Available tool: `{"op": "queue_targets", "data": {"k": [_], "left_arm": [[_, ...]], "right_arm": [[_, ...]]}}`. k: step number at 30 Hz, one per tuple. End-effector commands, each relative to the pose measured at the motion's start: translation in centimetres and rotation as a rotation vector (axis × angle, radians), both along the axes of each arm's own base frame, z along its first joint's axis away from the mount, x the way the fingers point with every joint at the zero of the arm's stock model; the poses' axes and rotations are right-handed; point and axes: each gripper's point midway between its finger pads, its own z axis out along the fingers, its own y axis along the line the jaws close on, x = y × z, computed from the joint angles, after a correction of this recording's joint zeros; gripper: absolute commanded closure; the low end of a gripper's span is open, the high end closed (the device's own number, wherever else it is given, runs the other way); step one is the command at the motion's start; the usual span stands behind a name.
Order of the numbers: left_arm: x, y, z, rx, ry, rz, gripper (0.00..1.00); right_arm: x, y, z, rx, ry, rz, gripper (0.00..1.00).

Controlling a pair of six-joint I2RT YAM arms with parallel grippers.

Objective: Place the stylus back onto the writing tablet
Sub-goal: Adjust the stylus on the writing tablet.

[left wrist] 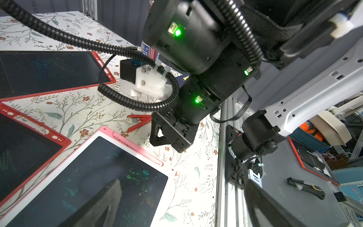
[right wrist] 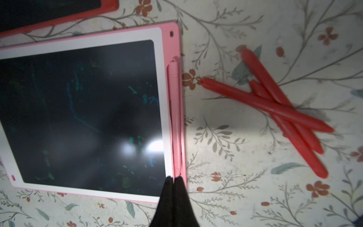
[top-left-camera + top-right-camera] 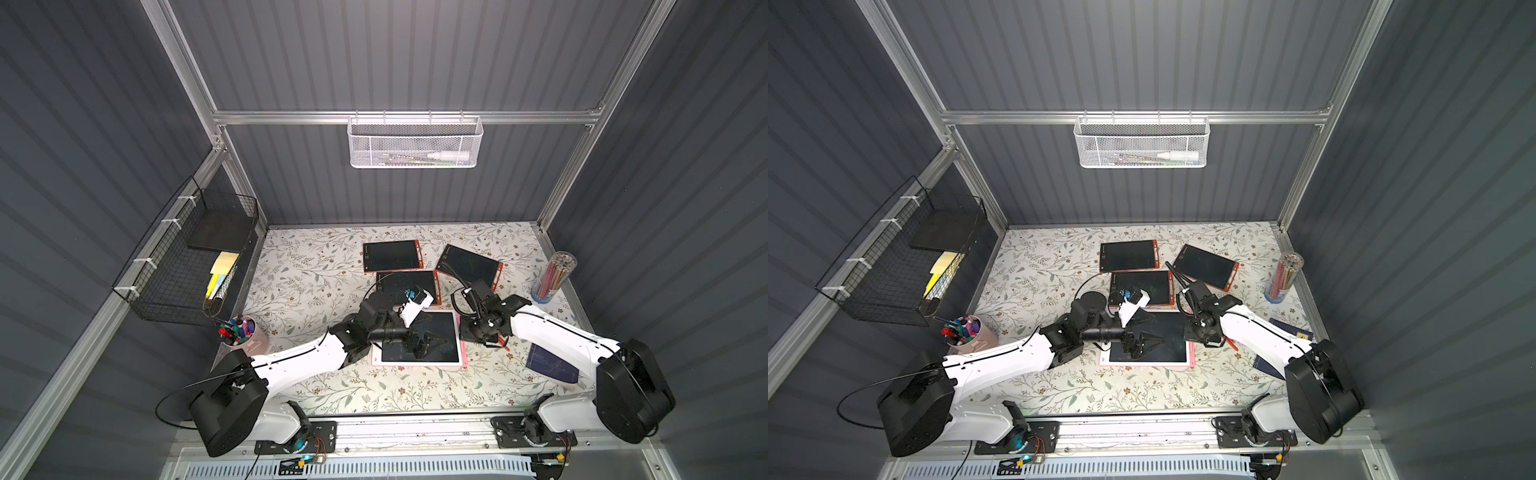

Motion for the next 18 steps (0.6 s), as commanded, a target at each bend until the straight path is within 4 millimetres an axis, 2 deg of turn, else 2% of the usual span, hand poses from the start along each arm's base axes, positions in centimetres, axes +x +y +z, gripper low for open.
{"op": "queue_targets", "data": {"k": [1,18], "left_arm": [[-0.5,0.1,0.9,-0.029,-0.022,-0.01,0.01],[-0.6,0.2,1.3,-0.037,-0.029,-0.008,0.01]], "right_arm": [[0.7,-0.6,-0.4,-0.046,0.014,0.007,1.0],[2.8,0.6,-2.9,-0.038,0.048,0.027,1.0]]}}
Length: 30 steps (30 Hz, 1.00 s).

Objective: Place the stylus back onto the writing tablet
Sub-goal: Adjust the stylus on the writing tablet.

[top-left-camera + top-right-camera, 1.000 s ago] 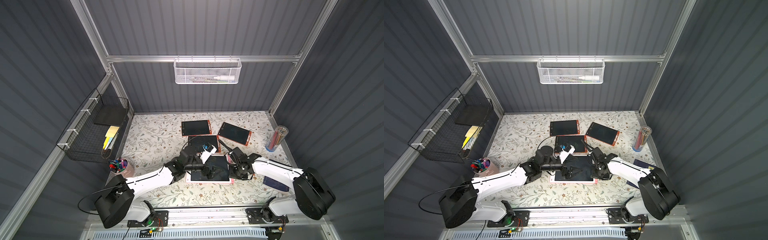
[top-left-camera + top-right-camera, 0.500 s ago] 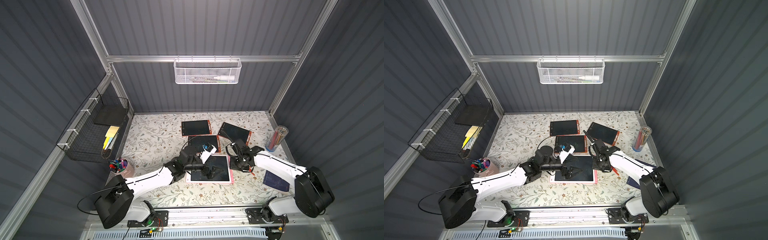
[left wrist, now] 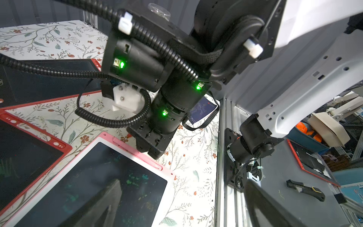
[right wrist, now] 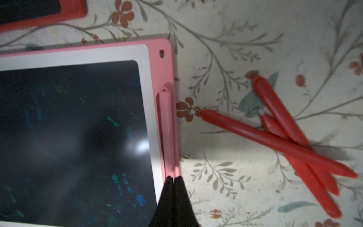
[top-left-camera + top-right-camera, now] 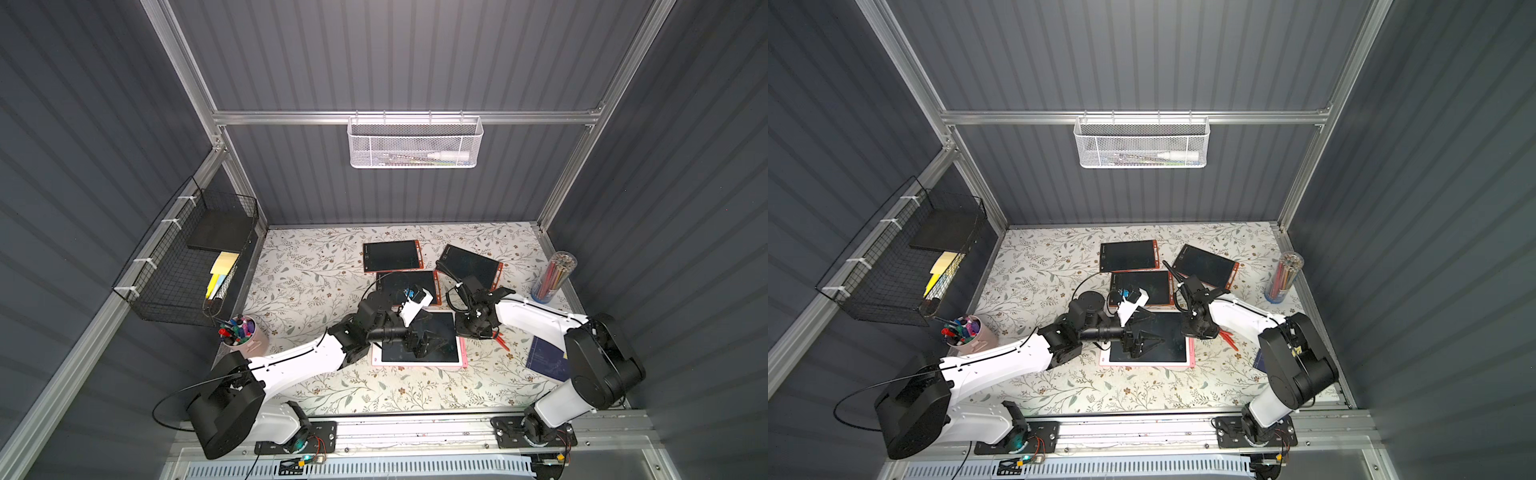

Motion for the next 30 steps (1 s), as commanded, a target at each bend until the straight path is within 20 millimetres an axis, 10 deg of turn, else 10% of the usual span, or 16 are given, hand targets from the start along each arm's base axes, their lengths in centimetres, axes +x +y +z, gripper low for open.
{"op": "queue_targets", "data": {"k": [1,30], "left_arm": [[-0.5,0.1,0.5,-0.015,-0.011,-0.008,0.01],[-0.6,0.0,0.1,-0.008,-0.005,-0.015,0.01]], "right_arm": [[0.8,0.3,0.0,0.008,-0.008,0.008,1.0],[-1.4,-1.6,-3.6,-0.11,0.11,0.023,1.0]]}}
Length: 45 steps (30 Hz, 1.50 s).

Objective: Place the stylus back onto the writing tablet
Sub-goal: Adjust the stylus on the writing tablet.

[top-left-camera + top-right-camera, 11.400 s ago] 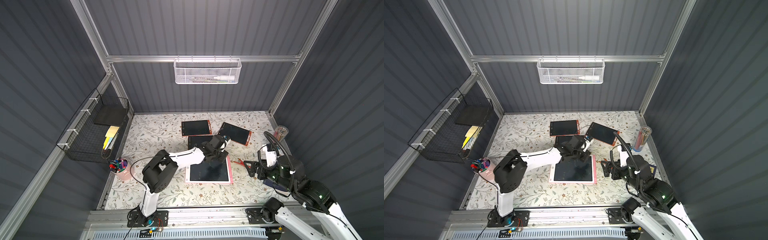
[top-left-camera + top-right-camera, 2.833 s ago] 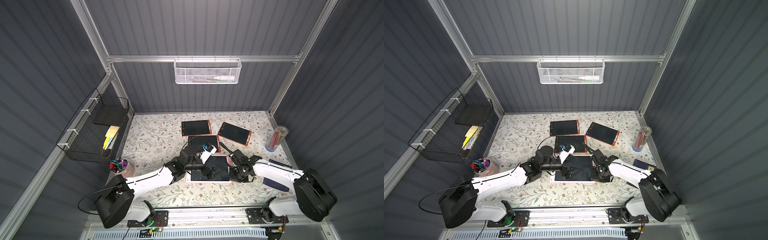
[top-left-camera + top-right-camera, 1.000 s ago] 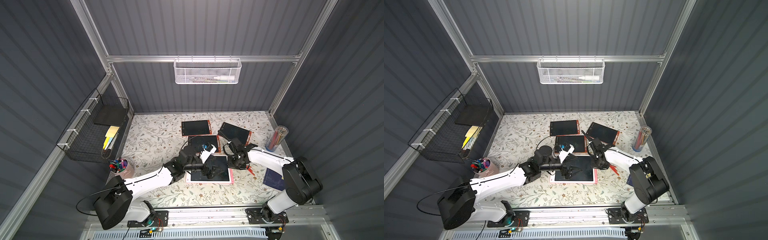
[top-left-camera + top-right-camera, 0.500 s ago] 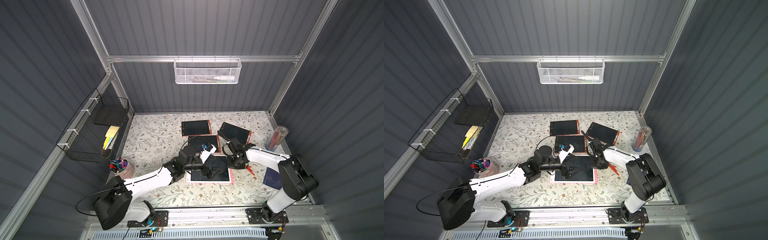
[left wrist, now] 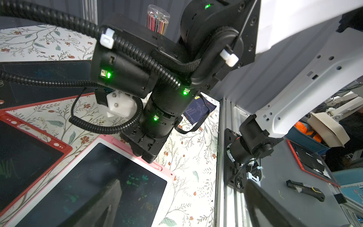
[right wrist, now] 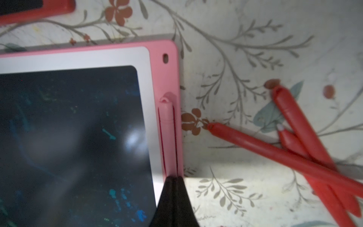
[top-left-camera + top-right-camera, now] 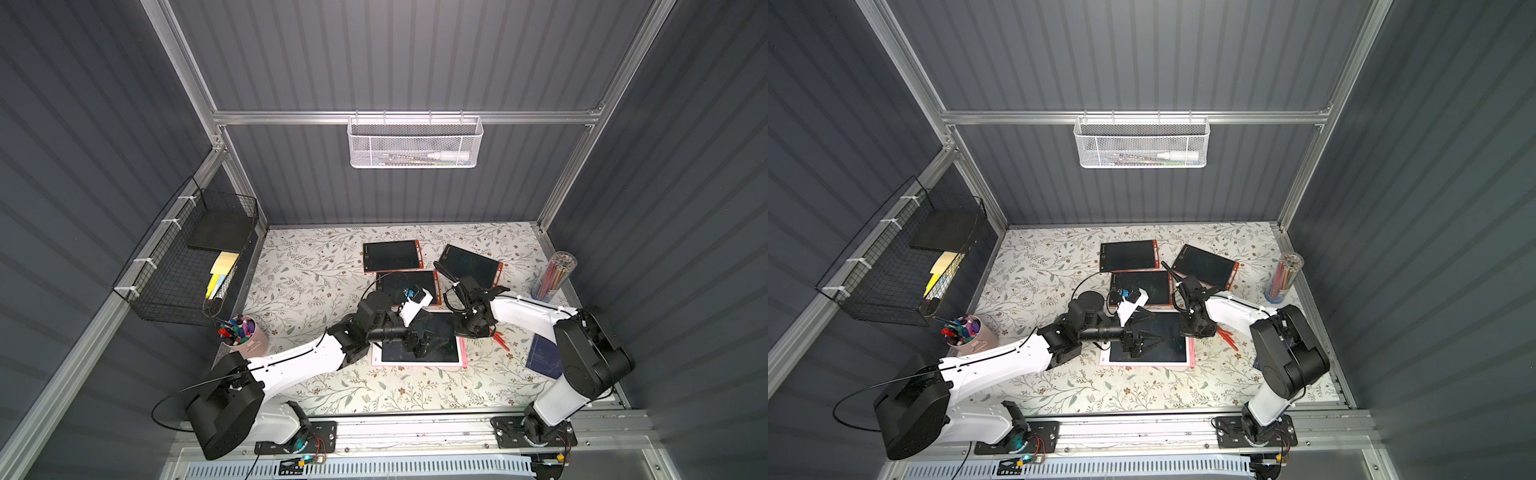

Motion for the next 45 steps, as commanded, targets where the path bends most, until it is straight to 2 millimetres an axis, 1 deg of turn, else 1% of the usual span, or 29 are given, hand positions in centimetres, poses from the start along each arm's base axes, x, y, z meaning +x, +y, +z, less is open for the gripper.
{"op": "queue_targets", "data": {"k": [1,4,9,13,17,20,25,29,33,36,39,45], "left_arm": [[-0.5,0.0,0.0,-0.008,-0.004,-0.015,0.01],[-0.5,0.0,0.1,-0.008,-0.004,-0.015,0.01],[-0.8,0.0,0.2,-0.011,-0.006,-0.02,0.01],[-1.9,-0.3,0.4,-0.015,-0.008,-0.043,0.01],[-3.1,-0.6,-0.1,0.001,0.005,-0.087,0.01],[-3.4,-0.6,0.5,-0.013,-0.003,-0.103,0.01],[-3.6,-0.4,1.2,-0.028,-0.017,-0.104,0.01],[-3.5,-0.1,2.4,-0.052,-0.038,-0.084,0.01],[-3.3,0.1,2.9,-0.061,-0.046,-0.067,0.01],[-3.2,0.1,3.3,-0.069,-0.053,-0.06,0.01],[-3.0,0.1,3.2,-0.062,-0.059,-0.049,0.01],[-2.8,0.5,4.2,-0.081,-0.073,-0.023,0.01]], "right_arm": [[-1.8,-2.0,-2.5,-0.115,0.083,0.013,1.0],[-2.1,-2.5,-2.7,-0.153,0.097,0.024,1.0],[-2.4,-2.3,-3.1,-0.186,0.116,0.035,1.0],[-2.5,-2.1,-3.1,-0.235,0.131,0.044,1.0],[-2.0,-1.9,-2.3,-0.246,0.107,0.032,1.0],[-1.7,-1.6,-1.6,-0.244,0.095,0.033,1.0],[-1.7,-1.7,-1.1,-0.307,0.09,0.056,1.0],[-2.1,-1.8,-1.5,-0.317,0.102,0.055,1.0],[-2.2,-2.2,-1.8,-0.353,0.114,0.062,1.0],[-2.2,-1.7,-1.9,-0.314,0.104,0.061,1.0],[-2.0,-0.9,-1.6,-0.273,0.094,0.06,1.0],[-1.1,0.5,-0.2,-0.192,0.045,0.056,1.0]]}}
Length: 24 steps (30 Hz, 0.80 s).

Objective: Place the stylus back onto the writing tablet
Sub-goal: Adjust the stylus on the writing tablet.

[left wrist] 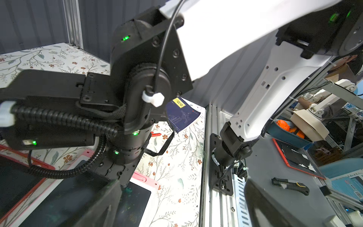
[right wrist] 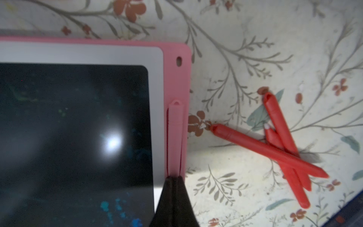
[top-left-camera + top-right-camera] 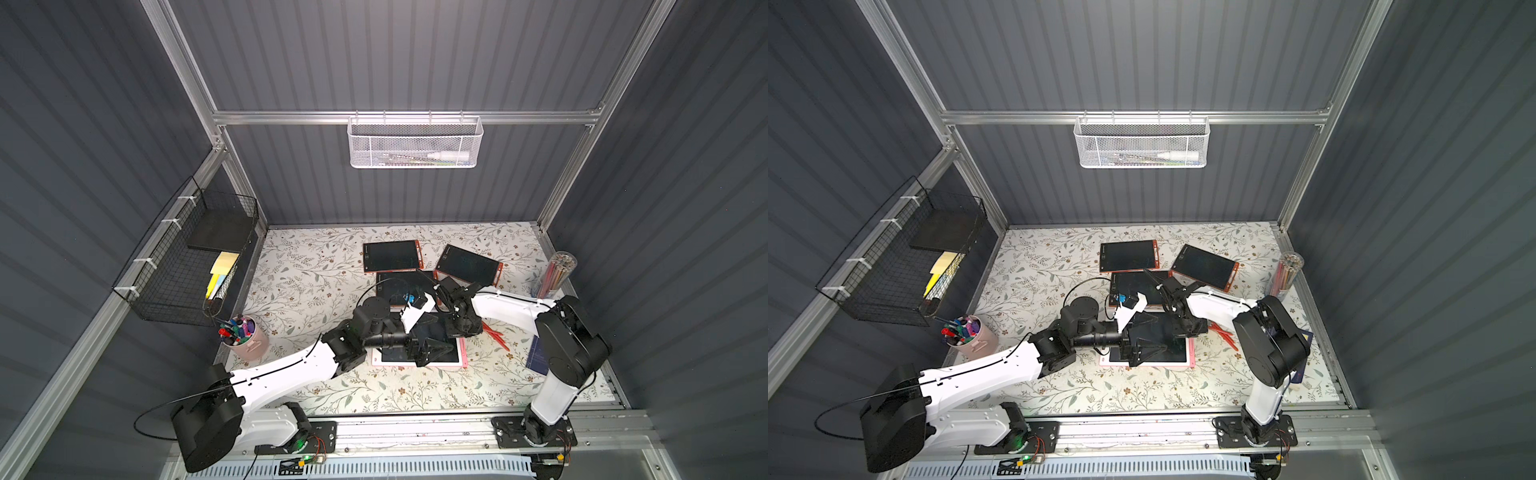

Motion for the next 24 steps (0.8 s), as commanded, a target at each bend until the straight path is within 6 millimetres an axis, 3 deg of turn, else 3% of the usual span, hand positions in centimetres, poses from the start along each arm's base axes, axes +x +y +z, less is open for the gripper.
{"op": "queue_targets", "data": {"k": [1,11,24], "left_arm": [[0.0,0.6,0.9,-0.018,-0.014,0.023,0.01],[0.2,0.7,1.1,-0.019,-0.016,0.039,0.01],[0.4,0.5,0.7,-0.009,-0.014,0.046,0.01]], "right_arm": [[-1.0,-0.1,0.0,0.024,0.033,-0.015,1.0],[1.2,0.6,3.3,0.078,-0.042,-0.005,1.0],[0.4,-1.5,1.7,-0.003,-0.012,0.002,1.0]]}}
